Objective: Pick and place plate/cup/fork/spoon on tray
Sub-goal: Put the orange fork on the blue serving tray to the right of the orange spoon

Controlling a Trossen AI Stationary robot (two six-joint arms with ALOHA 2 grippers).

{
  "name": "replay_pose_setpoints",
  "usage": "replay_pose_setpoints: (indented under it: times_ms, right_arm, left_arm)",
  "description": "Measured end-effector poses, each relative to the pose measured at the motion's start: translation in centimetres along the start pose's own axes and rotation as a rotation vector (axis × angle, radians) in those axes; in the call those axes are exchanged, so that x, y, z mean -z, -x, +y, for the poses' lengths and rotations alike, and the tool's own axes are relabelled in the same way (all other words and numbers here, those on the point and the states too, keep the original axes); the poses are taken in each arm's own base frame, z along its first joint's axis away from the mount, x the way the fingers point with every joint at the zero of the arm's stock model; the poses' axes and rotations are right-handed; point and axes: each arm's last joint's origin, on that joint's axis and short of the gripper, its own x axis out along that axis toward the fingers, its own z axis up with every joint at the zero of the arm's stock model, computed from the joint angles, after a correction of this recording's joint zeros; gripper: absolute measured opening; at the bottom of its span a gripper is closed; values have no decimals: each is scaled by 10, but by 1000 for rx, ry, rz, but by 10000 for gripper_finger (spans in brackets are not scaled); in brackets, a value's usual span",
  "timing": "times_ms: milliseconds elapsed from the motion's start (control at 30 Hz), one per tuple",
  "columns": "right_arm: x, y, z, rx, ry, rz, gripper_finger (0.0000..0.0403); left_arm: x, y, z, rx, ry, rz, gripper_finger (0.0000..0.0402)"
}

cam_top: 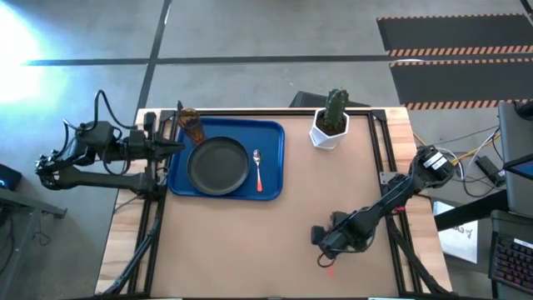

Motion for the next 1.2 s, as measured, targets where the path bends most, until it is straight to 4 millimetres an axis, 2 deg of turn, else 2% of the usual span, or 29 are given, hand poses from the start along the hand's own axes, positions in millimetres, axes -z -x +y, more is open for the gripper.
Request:
replay_pose_setpoints:
  times_ms: [167,300,433,633,800,900,1000,1200]
  right_arm:
    - [6,29,29,-224,49,-232,9]
    - [2,57,63,-202,125,-324,9]
    - [-6,81,109,-203,271,-347,9]
    - [-40,108,188,-252,567,-417,9]
    - [-81,132,237,-281,758,-454,9]
    - [-109,139,255,-251,817,-456,9]
    - [-136,137,264,-173,824,-451,9]
    - [-175,111,266,24,741,-386,9]
  left_arm:
    - [0,0,0,0,-2,0,0]
    - [0,0,0,0,-2,0,0]
    - [0,0,0,0,-2,0,0]
    - [0,0,0,1,2,0,0]
    - [1,1,0,1,4,6,0]
    - [2,2,0,3,5,17,0]
    - [5,5,0,5,27,35,0]
    - [6,15,0,3,30,15,0]
